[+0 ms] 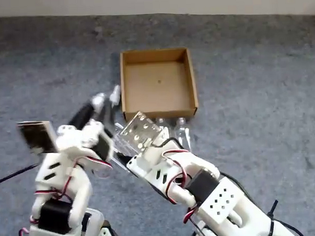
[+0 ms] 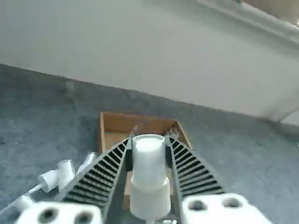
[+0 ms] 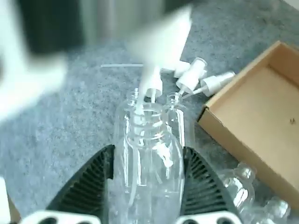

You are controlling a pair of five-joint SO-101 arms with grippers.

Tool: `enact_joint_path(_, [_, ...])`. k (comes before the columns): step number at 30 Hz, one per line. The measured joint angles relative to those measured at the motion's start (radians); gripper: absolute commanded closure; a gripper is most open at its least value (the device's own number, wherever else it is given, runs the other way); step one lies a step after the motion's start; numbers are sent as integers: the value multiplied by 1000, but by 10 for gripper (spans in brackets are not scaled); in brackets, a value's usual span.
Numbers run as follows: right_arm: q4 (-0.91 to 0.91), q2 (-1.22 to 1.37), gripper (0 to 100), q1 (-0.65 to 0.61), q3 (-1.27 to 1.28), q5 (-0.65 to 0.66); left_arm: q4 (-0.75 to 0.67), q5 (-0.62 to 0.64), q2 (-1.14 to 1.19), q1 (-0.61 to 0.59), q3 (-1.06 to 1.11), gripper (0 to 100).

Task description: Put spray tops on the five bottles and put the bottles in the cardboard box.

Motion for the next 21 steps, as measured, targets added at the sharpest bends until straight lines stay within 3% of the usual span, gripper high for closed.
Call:
enact_joint_path(5, [0, 0, 995, 72, 0, -78, 6, -14, -11, 5, 20, 995])
enact_joint_path(15, [2, 3, 995, 83, 3, -84, 23, -132, -14, 118, 135, 992])
enact_joint_path(21, [2, 3, 995, 87, 3, -84, 21, -140, -14, 126, 143, 992])
